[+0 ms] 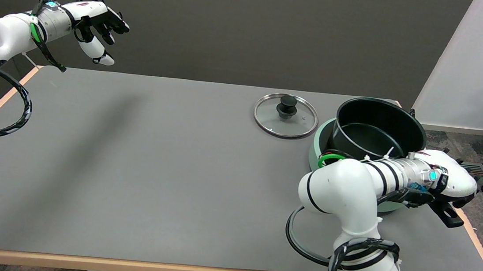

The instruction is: Pick up the pot.

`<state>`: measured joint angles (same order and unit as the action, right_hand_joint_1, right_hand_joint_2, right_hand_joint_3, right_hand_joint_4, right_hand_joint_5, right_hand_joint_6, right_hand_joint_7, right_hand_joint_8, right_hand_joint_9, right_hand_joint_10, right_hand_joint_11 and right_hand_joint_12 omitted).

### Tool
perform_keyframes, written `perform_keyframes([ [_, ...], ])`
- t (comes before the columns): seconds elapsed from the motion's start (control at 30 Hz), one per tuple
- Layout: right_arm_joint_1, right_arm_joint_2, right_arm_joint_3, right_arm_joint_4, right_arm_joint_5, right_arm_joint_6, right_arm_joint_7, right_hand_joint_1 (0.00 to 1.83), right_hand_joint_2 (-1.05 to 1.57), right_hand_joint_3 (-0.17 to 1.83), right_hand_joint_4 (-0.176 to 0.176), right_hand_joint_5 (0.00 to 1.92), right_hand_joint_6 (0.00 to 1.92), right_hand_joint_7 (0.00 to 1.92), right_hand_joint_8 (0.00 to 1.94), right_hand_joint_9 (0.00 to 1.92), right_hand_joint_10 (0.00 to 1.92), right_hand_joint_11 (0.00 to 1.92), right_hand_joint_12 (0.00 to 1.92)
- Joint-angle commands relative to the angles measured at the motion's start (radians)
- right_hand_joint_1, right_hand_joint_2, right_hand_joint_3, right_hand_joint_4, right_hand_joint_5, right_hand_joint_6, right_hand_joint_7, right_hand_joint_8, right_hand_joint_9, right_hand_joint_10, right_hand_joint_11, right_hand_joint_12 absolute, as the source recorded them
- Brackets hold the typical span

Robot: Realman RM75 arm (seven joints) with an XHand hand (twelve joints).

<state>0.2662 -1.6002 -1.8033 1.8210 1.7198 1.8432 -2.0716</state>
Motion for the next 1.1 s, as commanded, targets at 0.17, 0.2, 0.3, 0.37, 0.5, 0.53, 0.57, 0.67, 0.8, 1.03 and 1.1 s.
perform_keyframes([
  [0.17, -0.045, -0.015, -0.001, -0.004, 0.011, 0.004, -0.004, 1.19, -0.31, 1.1, 0.176, 0.51, 0.51, 0.51, 0.51, 0.51, 0.51, 0.51, 0.51],
  [0.2, -0.048, -0.017, 0.0, -0.004, 0.011, 0.004, -0.004, 1.19, -0.31, 1.11, 0.176, 0.51, 0.51, 0.51, 0.51, 0.51, 0.51, 0.51, 0.51],
  [0.3, -0.054, -0.019, 0.0, 0.001, 0.01, 0.004, -0.004, 1.19, -0.31, 1.11, 0.176, 0.51, 0.51, 0.51, 0.51, 0.51, 0.51, 0.51, 0.51],
  [0.37, -0.056, -0.021, 0.0, 0.003, 0.009, 0.006, -0.004, 1.19, -0.32, 1.12, 0.176, 0.51, 0.51, 0.51, 0.51, 0.51, 0.51, 0.51, 0.51],
  [0.5, -0.056, -0.025, 0.0, 0.003, 0.01, 0.006, -0.022, 1.21, -0.34, 1.15, 0.176, 0.5, 0.5, 0.5, 0.5, 0.5, 0.5, 0.5, 0.5],
  [0.53, -0.056, -0.025, -0.001, 0.005, 0.01, 0.006, -0.028, 1.22, -0.35, 1.15, 0.176, 0.5, 0.5, 0.5, 0.5, 0.5, 0.5, 0.5, 0.5],
  [0.57, -0.057, -0.025, -0.001, 0.008, 0.009, 0.006, -0.028, 1.22, -0.36, 1.16, 0.176, 0.5, 0.5, 0.5, 0.5, 0.5, 0.5, 0.5, 0.5],
  [0.67, -0.057, -0.026, -0.001, 0.011, 0.007, 0.005, -0.028, 1.23, -0.38, 1.22, 0.176, 0.52, 0.52, 0.52, 0.52, 0.52, 0.52, 0.52, 0.52],
  [0.8, -0.051, -0.023, -0.001, 0.011, 0.009, 0.003, -0.028, 1.23, -0.41, 1.31, 0.175, 0.58, 0.58, 0.58, 0.58, 0.58, 0.58, 0.58, 0.58],
  [1.03, -0.042, -0.017, -0.011, 0.014, 0.006, 0.001, -0.028, 1.23, -0.29, 1.41, 0.042, 0.96, 0.96, 0.96, 0.96, 0.96, 0.96, 0.96, 0.96],
  [1.1, -0.04, -0.017, -0.011, 0.014, 0.006, 0.001, -0.028, 1.23, -0.21, 1.27, 0.009, 1.07, 1.07, 1.07, 1.07, 1.07, 1.07, 1.07, 1.07],
])
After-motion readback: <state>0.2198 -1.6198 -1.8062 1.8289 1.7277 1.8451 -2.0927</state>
